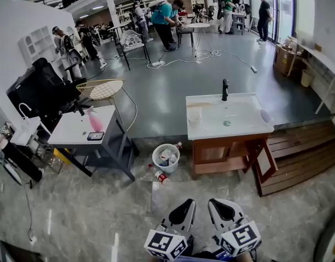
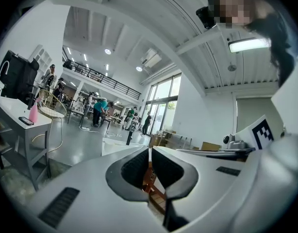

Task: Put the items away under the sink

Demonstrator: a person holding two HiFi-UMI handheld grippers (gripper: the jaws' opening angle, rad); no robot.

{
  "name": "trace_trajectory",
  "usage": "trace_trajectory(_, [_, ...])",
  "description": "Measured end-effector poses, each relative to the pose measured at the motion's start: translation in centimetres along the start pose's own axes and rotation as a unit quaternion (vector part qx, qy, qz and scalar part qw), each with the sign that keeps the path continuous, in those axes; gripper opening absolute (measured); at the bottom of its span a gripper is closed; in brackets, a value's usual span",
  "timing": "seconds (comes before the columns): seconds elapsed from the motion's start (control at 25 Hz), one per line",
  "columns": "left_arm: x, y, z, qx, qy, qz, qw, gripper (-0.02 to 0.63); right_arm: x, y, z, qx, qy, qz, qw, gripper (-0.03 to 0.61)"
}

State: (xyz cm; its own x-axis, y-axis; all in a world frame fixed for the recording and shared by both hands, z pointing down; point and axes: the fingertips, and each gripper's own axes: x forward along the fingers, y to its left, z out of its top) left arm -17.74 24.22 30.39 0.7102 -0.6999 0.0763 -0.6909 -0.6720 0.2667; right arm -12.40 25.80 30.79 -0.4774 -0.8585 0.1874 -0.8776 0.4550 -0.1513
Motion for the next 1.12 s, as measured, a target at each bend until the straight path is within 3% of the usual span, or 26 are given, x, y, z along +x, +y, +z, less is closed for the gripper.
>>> trace_trajectory(0.28, [3.9, 4.3, 1.4, 0.006, 0.004, 0.000, 1.0000, 0.023, 4.9, -2.9, 0.8, 0.009, 0.004, -0.008, 1.000, 0.015])
trace_trajectory(0.56, [7.8, 8.0, 3.0, 0.016, 0.013, -0.030, 0.9993, 0.069, 9.8, -5.2, 2.0, 0.016, 0.011, -0.026, 0.999, 0.015])
trace_trajectory(1.12, [12.6, 15.4, 3.6, 0.033, 0.050, -0.067, 0.9960, 0.072, 18.7, -7.2, 2.5, 0.020, 0.020, -0.054, 0.998, 0.015])
